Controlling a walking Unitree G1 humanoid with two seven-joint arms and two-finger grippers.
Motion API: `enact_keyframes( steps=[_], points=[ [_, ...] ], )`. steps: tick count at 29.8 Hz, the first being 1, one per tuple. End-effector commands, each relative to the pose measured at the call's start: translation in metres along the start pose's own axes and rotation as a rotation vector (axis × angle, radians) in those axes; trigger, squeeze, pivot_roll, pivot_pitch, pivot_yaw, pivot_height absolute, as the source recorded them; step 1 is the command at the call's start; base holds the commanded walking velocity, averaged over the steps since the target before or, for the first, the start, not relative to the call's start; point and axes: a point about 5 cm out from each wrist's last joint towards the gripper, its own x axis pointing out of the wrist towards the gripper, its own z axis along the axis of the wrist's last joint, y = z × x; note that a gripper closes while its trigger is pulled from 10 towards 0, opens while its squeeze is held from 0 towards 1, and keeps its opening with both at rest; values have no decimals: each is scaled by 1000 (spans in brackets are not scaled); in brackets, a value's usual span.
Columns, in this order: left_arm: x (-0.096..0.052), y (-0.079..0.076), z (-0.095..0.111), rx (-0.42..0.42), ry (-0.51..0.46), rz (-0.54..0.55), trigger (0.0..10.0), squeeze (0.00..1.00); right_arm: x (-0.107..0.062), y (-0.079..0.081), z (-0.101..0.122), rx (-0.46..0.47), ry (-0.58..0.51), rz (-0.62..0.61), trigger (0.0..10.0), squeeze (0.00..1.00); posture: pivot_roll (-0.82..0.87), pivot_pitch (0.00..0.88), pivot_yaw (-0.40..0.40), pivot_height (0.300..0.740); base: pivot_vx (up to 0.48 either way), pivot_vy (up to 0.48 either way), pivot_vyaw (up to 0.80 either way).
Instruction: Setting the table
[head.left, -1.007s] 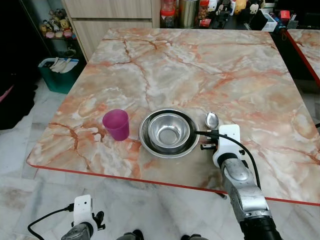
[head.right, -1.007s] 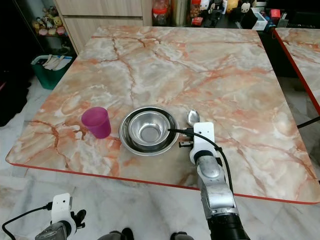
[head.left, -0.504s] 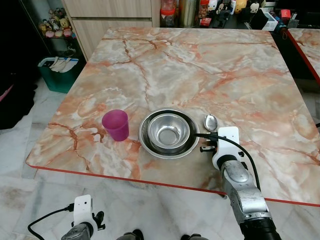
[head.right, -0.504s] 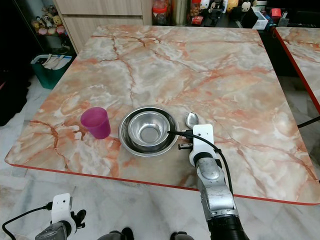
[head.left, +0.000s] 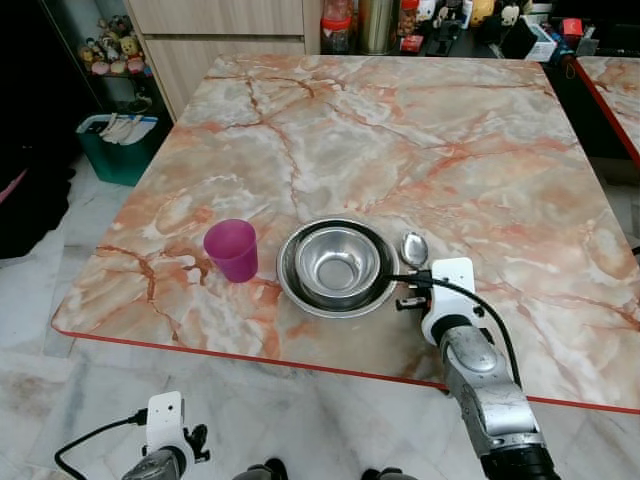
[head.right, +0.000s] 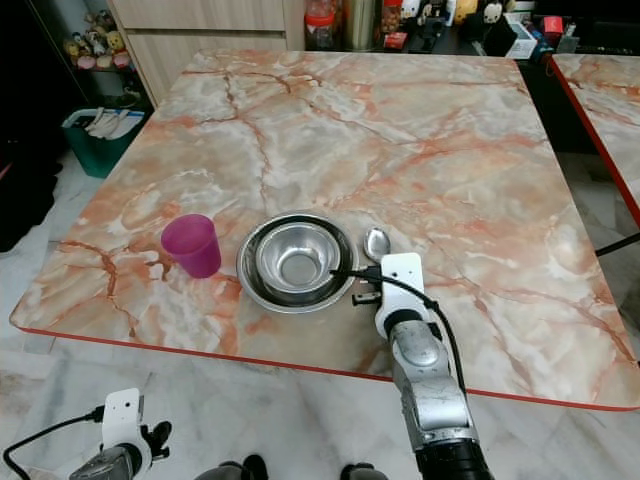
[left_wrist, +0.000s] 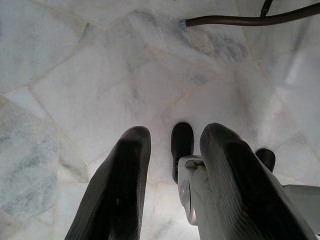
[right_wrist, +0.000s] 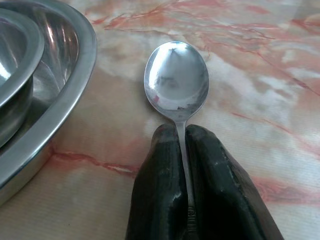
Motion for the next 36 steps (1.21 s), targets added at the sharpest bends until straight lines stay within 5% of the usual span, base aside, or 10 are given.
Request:
enact_keyframes(
  steps=[1, 8, 9, 11, 14, 26, 27, 31, 32, 36],
  points=[
    [-3, 6, -10, 7, 40, 15, 10000, 0, -3, 3, 1, -2, -2, 10, 10000, 0, -10, 171, 36, 740, 0, 0, 0],
    [-2, 6, -9, 6, 40, 17, 10000, 0, -2, 5, 1, 2, 3, 12, 10000, 0, -8, 170, 35, 740, 0, 0, 0],
    [-2, 6, -9, 6, 40, 17, 10000, 0, -1, 5, 1, 3, 2, 13, 10000, 165, -8, 170, 36, 740, 0, 0, 0],
    [-2, 6, -9, 6, 41, 17, 10000, 0, -1, 5, 1, 4, 1, 13, 10000, 165, -8, 170, 36, 740, 0, 0, 0],
    [-2, 6, -10, 5, 42, 16, 10000, 0, -1, 4, 2, 5, -1, 13, 10000, 1000, -7, 170, 35, 740, 0, 0, 0],
    [-3, 5, -11, 8, 47, 15, 10000, 0, 0, 5, 5, 7, -10, 11, 10000, 1000, -5, 170, 33, 740, 0, 0, 0],
    [-3, 5, -11, 10, 48, 14, 10000, 0, 0, 5, 7, 5, -23, 9, 10000, 686, -6, 171, 33, 740, 0, 0, 0],
    [-3, 5, -12, 11, 48, 14, 10000, 0, 0, 4, 9, 2, -36, 4, 10000, 686, -6, 171, 33, 740, 0, 0, 0],
    [-3, 5, -12, 12, 49, 13, 10000, 0, -1, 2, 14, 0, -71, -7, 10000, 0, -5, 170, 33, 740, 0, 0, 0],
    [-3, 4, -14, 18, 54, 8, 10000, 0, -2, 0, 29, 24, -172, -24, 10000, 0, -8, 171, 34, 740, 0, 0, 0]
  ],
)
